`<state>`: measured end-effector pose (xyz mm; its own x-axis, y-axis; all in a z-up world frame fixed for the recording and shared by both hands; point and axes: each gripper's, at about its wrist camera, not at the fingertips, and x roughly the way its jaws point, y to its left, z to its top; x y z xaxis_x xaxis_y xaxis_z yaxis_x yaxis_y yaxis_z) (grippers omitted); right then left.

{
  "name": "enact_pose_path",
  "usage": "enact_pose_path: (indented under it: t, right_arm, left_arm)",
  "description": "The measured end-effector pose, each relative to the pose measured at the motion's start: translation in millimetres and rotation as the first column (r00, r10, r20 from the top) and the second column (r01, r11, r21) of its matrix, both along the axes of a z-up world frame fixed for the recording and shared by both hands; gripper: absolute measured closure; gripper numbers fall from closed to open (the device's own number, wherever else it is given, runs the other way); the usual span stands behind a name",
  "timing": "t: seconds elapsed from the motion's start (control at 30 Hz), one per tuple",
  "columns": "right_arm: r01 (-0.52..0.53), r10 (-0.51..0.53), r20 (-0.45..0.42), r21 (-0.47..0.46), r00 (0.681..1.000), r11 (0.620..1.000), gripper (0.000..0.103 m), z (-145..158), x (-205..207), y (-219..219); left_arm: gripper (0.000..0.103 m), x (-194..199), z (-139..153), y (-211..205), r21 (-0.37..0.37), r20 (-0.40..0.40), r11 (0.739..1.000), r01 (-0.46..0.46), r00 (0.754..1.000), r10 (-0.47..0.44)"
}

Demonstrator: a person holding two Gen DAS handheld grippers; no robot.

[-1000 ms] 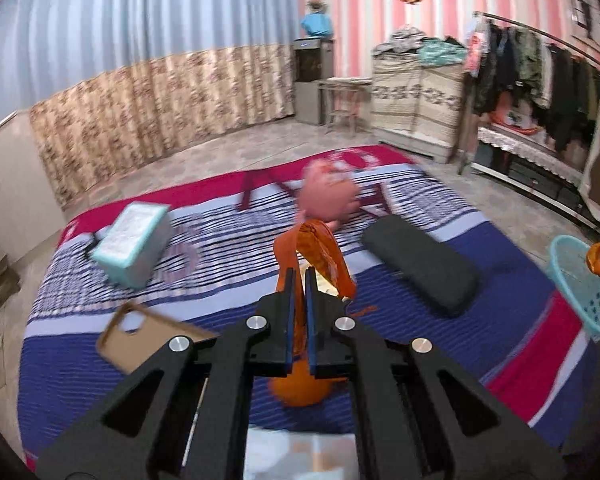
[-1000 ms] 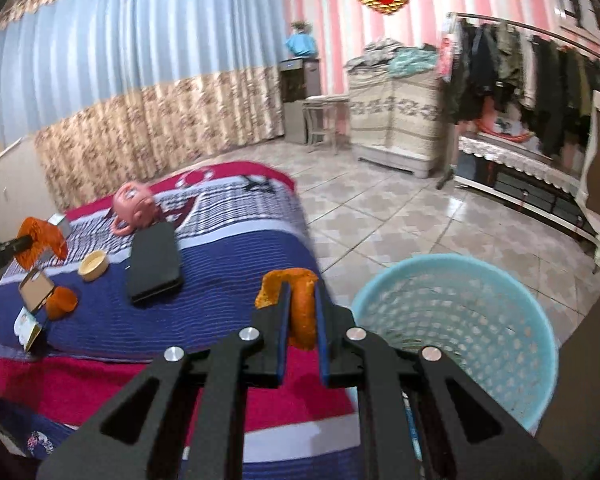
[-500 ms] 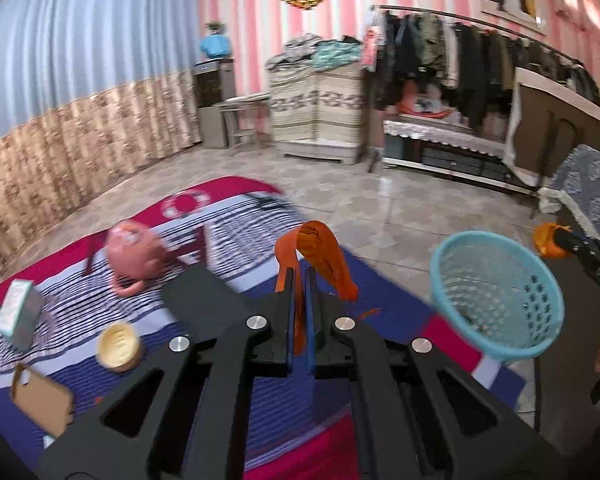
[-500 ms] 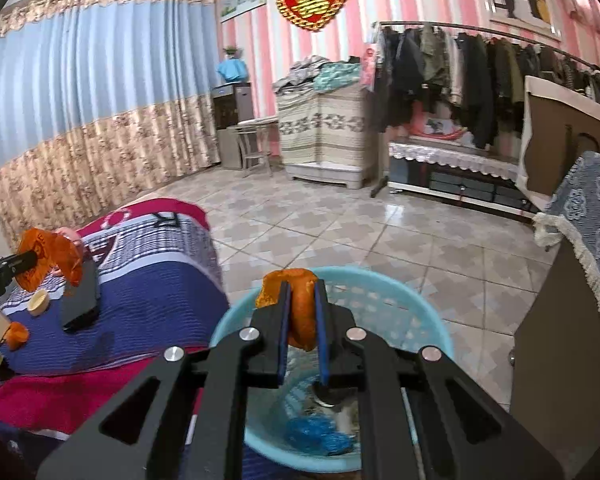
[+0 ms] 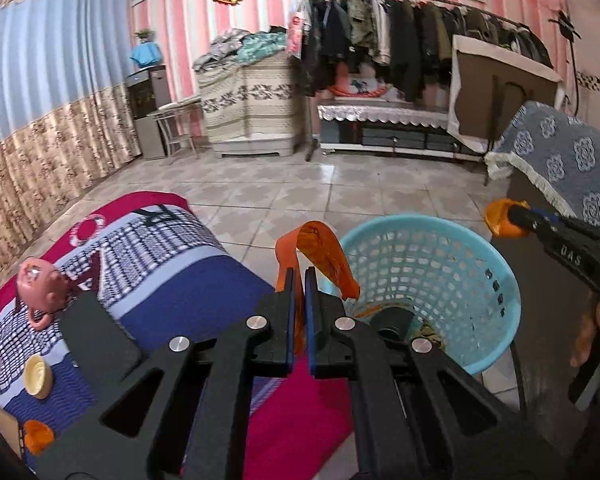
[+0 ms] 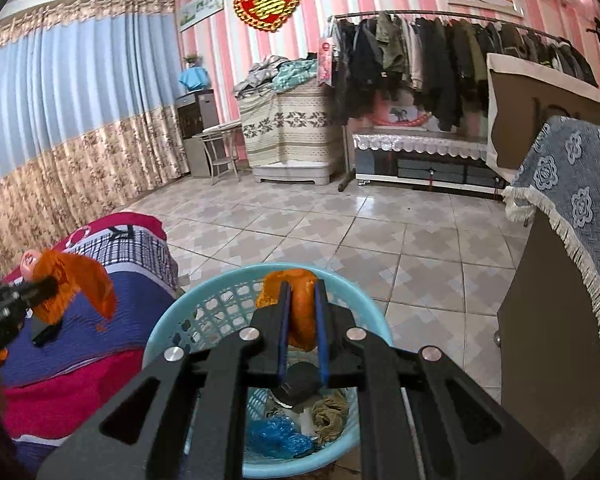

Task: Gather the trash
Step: 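Carry the orange peel and orange bag over the blue basket, then open the left tool to drop the orange bag while the right drops the peel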

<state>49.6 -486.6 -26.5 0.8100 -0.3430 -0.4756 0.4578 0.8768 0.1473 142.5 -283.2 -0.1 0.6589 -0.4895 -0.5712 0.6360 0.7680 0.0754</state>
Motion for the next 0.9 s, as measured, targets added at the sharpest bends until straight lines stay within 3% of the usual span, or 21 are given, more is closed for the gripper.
enact_pose_path:
  t: [0.17, 0.57, 0.63, 0.7, 0.83, 0.9]
  right_arm:
    - [0.008, -0.008, 0.006, 0.027, 1.0, 1.0, 0.091, -5, 0, -7]
    - [0.038, -0.038, -0.007, 0.047, 0.999, 0.998, 0.091, -15, -1, -19]
    - [0.049, -0.049, -0.004, 0.059, 0.999, 0.997, 0.091, -16, -4, -23]
    - [0.063, -0.063, -0.004, 0.072, 0.998, 0.995, 0.091, -18, -7, -27]
    - [0.078, -0.078, -0.004, 0.082, 0.997, 0.994, 0.091, -21, -8, -29]
    - [0.079, -0.078, -0.011, 0.077, 0.997, 0.994, 0.091, -22, -7, -27]
  left_arm:
    - [0.1, 1, -14, -22, 0.013, -0.036, 1.0, 0.028, 0.999, -0.027]
    - [0.1, 1, -38, -83, 0.06, -0.041, 0.992, 0.107, 0.994, -0.105]
    - [0.096, 3, -40, -92, 0.064, -0.028, 0.99, 0.125, 0.992, -0.123]
    - [0.071, 4, -40, -98, 0.076, -0.016, 0.99, 0.12, 0.993, -0.119]
    - [0.048, 8, -39, -97, 0.053, 0.003, 0.995, 0.081, 0.997, -0.082]
    - [0.027, 11, -37, -89, 0.031, 0.018, 0.999, 0.028, 0.999, -0.028]
